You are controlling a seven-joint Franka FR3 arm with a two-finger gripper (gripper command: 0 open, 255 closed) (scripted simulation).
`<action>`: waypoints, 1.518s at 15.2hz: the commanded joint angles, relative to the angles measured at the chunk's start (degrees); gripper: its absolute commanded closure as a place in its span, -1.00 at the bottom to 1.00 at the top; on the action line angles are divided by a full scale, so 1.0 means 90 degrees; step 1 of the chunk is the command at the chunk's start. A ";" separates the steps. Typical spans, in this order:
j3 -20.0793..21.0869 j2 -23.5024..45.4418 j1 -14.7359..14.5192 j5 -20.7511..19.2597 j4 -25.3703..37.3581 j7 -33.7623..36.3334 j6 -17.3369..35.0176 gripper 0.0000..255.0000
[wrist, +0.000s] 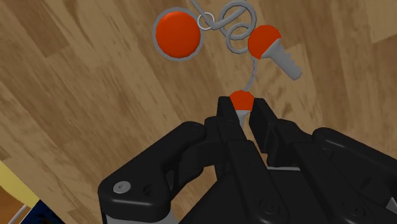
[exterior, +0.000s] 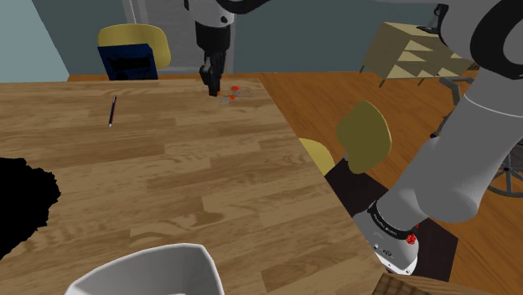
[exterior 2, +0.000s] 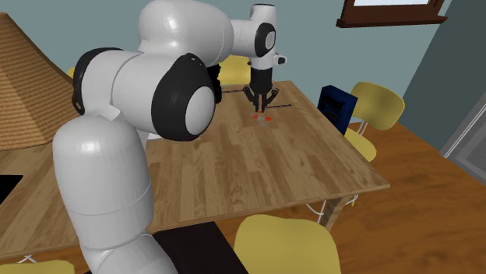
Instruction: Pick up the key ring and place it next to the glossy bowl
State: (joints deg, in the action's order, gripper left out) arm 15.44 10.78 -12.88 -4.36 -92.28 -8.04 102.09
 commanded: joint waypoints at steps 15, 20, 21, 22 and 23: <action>0.0859 -0.1764 -0.0860 0.0577 -0.2001 0.1606 0.0286 1.00; 0.1231 -0.2077 -0.1189 0.0764 -0.2292 0.2240 0.0296 1.00; 0.1310 -0.2121 -0.1256 0.0798 -0.2329 0.2374 0.0294 1.00; 0.1392 -0.2159 -0.1322 0.0830 -0.2358 0.2511 0.0292 1.00; 0.1475 -0.2190 -0.1389 0.0860 -0.2380 0.2650 0.0289 1.00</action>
State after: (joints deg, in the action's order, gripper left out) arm 27.99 -8.61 -24.79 3.09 -113.28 14.56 104.55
